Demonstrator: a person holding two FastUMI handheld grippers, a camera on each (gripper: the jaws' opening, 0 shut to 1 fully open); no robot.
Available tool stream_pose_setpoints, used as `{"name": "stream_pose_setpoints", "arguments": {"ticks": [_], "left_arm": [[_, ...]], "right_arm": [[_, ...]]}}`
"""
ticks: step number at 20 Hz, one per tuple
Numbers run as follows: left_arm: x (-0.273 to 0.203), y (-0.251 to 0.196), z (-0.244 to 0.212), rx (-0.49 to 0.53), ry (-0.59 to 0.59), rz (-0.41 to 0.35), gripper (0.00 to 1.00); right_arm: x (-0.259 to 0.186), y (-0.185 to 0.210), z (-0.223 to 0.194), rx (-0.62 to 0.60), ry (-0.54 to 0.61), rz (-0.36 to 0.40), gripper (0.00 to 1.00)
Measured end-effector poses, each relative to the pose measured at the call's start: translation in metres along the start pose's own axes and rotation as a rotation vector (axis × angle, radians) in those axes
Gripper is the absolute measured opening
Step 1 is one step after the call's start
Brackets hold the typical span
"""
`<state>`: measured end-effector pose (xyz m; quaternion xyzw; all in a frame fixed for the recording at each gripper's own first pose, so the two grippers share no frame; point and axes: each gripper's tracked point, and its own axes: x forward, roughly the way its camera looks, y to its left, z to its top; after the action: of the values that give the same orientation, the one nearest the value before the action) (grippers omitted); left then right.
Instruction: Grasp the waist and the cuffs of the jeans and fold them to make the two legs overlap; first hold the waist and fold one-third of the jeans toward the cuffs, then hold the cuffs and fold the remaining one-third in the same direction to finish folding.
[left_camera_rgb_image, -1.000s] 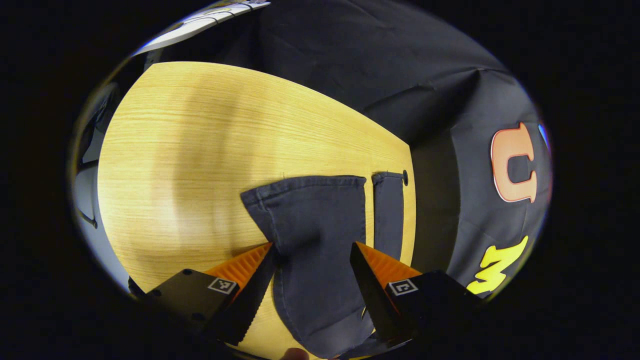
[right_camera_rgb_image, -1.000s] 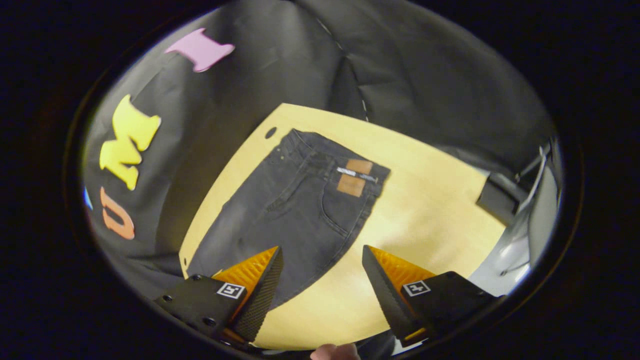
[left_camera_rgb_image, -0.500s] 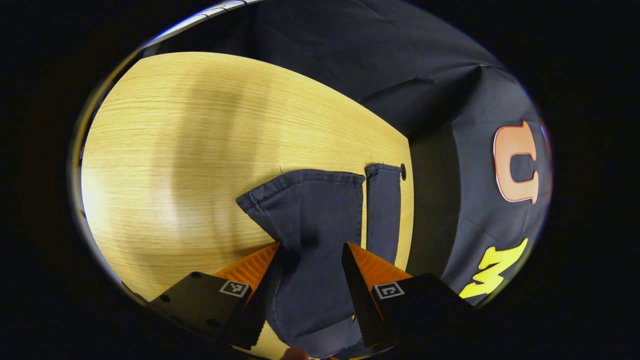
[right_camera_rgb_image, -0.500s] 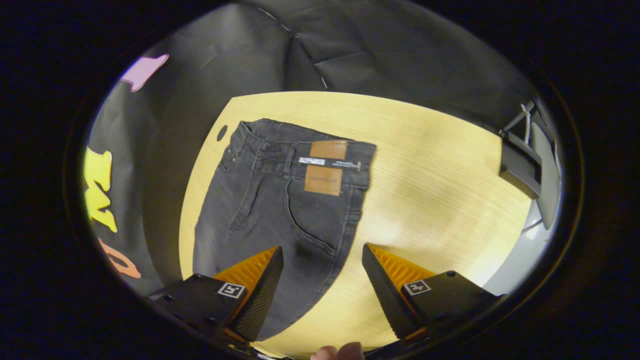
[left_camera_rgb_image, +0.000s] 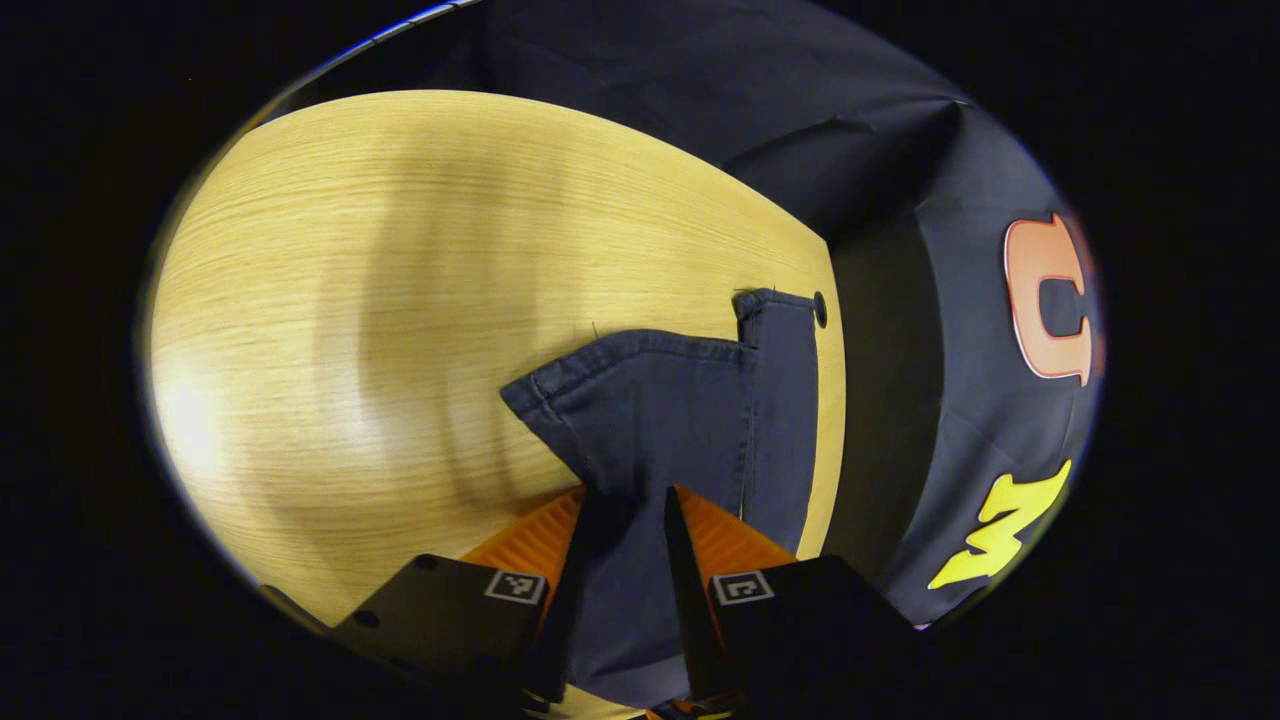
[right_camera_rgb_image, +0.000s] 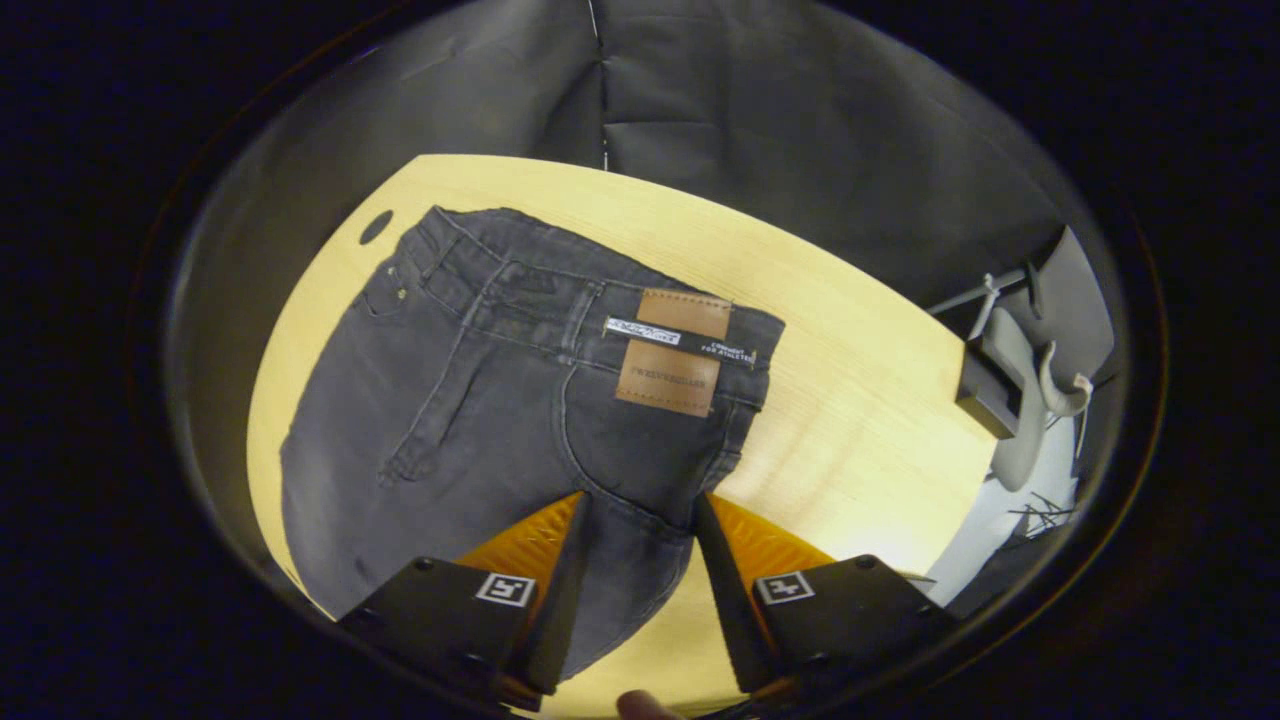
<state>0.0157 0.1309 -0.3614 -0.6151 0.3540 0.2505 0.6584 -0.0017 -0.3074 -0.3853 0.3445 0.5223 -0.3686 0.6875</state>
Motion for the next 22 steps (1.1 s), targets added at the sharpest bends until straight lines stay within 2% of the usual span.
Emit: {"name": "stream_pose_setpoints", "arguments": {"ticks": [1, 2, 3, 4, 6, 8, 10, 12, 13, 14, 17, 22], "left_arm": [[0.001, 0.002, -0.001, -0.006, 0.008, 0.013, 0.41], [0.003, 0.002, -0.002, -0.005, 0.021, 0.013, 0.23], [0.004, 0.001, -0.005, 0.0, 0.036, 0.011, 0.18], [0.005, 0.0, -0.007, 0.005, 0.046, 0.012, 0.13], [0.003, 0.002, -0.008, 0.022, 0.058, 0.019, 0.09], [-0.004, -0.001, -0.008, 0.048, 0.069, 0.015, 0.07], [-0.014, -0.01, -0.007, 0.06, 0.076, -0.006, 0.05], [-0.024, -0.017, -0.006, 0.061, 0.072, -0.022, 0.05], [-0.031, -0.023, -0.005, 0.051, 0.069, -0.035, 0.0], [-0.038, -0.027, -0.003, 0.035, 0.067, -0.048, 0.04], [-0.065, -0.038, -0.002, -0.007, 0.051, -0.085, 0.04], [-0.09, -0.054, 0.013, -0.08, 0.035, -0.088, 0.04]], "right_arm": [[-0.001, 0.002, 0.001, -0.002, 0.001, 0.014, 0.65], [0.001, 0.004, 0.003, 0.012, 0.004, 0.028, 0.57], [0.0, 0.004, 0.004, 0.019, 0.011, 0.039, 0.49], [0.0, 0.009, 0.005, 0.03, 0.009, 0.097, 0.41], [0.001, 0.012, 0.004, 0.044, 0.049, 0.137, 0.13], [0.0, 0.009, 0.002, 0.056, 0.07, 0.166, 0.12], [-0.008, 0.009, 0.004, 0.076, 0.088, 0.203, 0.03], [-0.017, 0.01, 0.005, 0.098, 0.094, 0.246, 0.02], [-0.025, 0.011, 0.005, 0.116, 0.101, 0.273, 0.03], [-0.037, 0.009, 0.006, 0.13, 0.107, 0.297, 0.02], [-0.068, 0.01, 0.01, 0.152, 0.109, 0.369, 0.02], [-0.104, 0.033, 0.03, 0.133, 0.079, 0.468, 0.02]]}}
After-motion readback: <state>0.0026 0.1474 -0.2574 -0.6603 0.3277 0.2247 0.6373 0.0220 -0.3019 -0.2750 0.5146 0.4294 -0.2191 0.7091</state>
